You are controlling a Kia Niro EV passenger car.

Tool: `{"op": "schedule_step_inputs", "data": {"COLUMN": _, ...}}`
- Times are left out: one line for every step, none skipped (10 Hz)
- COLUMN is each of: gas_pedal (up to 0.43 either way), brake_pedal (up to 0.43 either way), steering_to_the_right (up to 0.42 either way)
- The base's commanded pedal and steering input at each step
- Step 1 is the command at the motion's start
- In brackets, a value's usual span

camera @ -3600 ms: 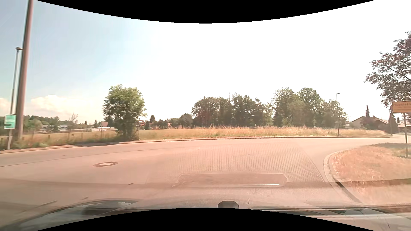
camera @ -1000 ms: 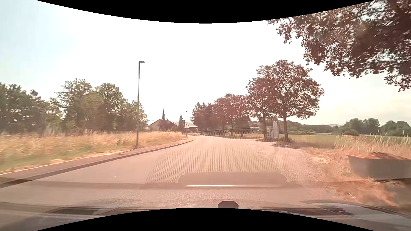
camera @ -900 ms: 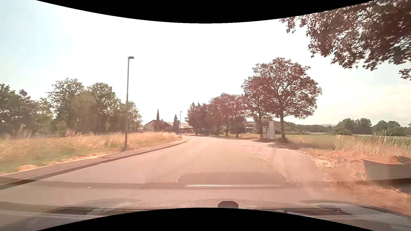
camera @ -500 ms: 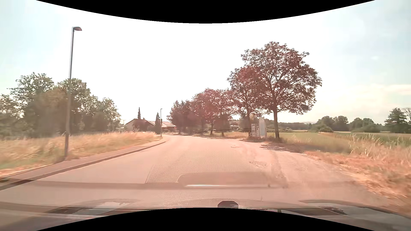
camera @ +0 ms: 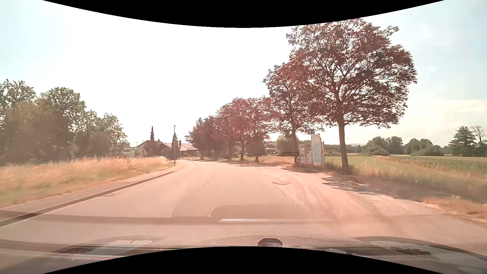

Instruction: Follow the waypoints while adhering to traffic rules and regulations

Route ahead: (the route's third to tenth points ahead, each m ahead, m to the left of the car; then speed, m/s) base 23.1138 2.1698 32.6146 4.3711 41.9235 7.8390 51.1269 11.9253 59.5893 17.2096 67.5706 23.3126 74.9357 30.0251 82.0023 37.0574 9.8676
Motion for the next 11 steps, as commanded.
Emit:
{"op": "schedule_step_inputs", "data": {"gas_pedal": 0.228, "brake_pedal": 0.000, "steering_to_the_right": -0.010}}
{"op": "schedule_step_inputs", "data": {"gas_pedal": 0.220, "brake_pedal": 0.000, "steering_to_the_right": -0.015}}
{"op": "schedule_step_inputs", "data": {"gas_pedal": 0.209, "brake_pedal": 0.000, "steering_to_the_right": -0.020}}
{"op": "schedule_step_inputs", "data": {"gas_pedal": 0.197, "brake_pedal": 0.000, "steering_to_the_right": -0.025}}
{"op": "schedule_step_inputs", "data": {"gas_pedal": 0.197, "brake_pedal": 0.000, "steering_to_the_right": -0.031}}
{"op": "schedule_step_inputs", "data": {"gas_pedal": 0.197, "brake_pedal": 0.000, "steering_to_the_right": -0.035}}
{"op": "schedule_step_inputs", "data": {"gas_pedal": 0.197, "brake_pedal": 0.000, "steering_to_the_right": -0.035}}
{"op": "schedule_step_inputs", "data": {"gas_pedal": 0.197, "brake_pedal": 0.000, "steering_to_the_right": -0.036}}
{"op": "schedule_step_inputs", "data": {"gas_pedal": 0.197, "brake_pedal": 0.000, "steering_to_the_right": -0.036}}
{"op": "schedule_step_inputs", "data": {"gas_pedal": 0.197, "brake_pedal": 0.000, "steering_to_the_right": -0.037}}
{"op": "schedule_step_inputs", "data": {"gas_pedal": 0.197, "brake_pedal": 0.000, "steering_to_the_right": -0.038}}
